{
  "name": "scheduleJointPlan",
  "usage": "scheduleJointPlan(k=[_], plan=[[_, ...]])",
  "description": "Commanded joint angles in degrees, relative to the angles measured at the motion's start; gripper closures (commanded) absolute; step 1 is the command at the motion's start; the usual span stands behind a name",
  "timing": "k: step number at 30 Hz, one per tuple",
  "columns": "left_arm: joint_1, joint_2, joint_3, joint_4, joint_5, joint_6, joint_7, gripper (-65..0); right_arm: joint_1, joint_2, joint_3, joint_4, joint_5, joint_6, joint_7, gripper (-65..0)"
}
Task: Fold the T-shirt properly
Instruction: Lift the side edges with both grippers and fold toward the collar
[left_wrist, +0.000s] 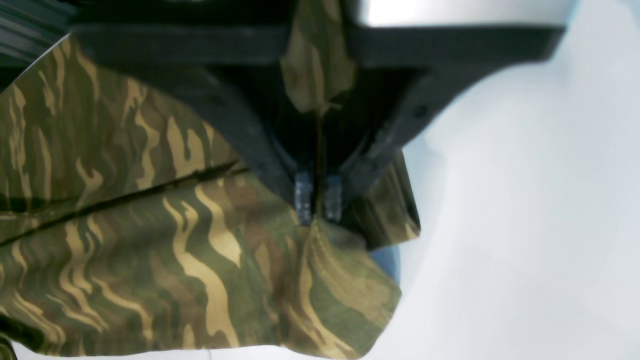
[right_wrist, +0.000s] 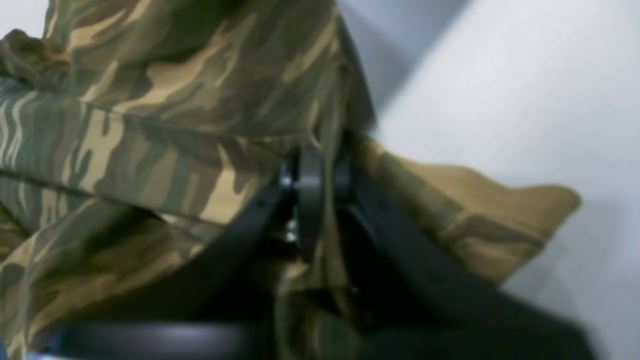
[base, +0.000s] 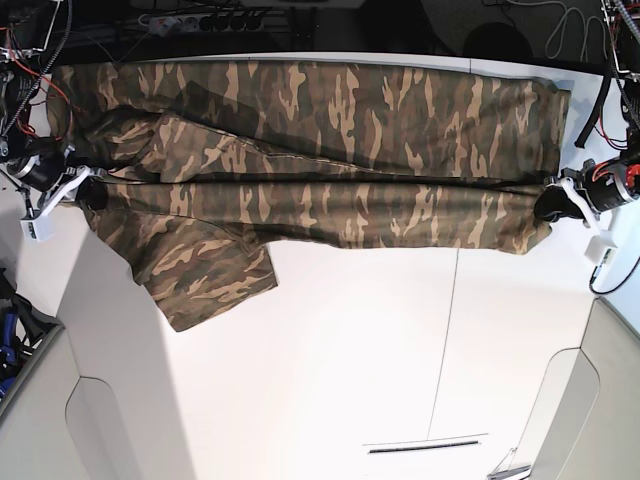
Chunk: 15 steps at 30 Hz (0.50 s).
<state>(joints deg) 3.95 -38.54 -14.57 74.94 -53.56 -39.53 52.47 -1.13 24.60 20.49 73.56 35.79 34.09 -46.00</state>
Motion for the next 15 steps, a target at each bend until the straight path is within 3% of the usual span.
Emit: scheduleJointPlan(k=[1, 3, 5, 15], plan=[[-0.76, -1.44, -0.5, 0.94, -0.68, -0.47, -1.05, 0.0, 0.59, 1.22, 0.5, 0.9, 0.09, -0.35, 1.01, -15.0], [-0.76, -1.44, -0.5, 0.94, -0.68, -0.47, -1.03, 0.0, 0.61, 1.22, 0.5, 0.9, 0.22, -0.42, 1.01, -27.4], [-0.76, -1.44, -0.5, 0.94, -0.68, -0.47, -1.03, 0.0, 0.63, 1.22, 0.5, 0.9, 0.22, -0.42, 1.03, -34.5], [-0.76, -1.44, -0.5, 0.94, -0.7, -0.47, -1.05, 0.0, 1.05, 1.22, 4.09, 0.96, 3.72, -0.42, 1.01, -35.0]])
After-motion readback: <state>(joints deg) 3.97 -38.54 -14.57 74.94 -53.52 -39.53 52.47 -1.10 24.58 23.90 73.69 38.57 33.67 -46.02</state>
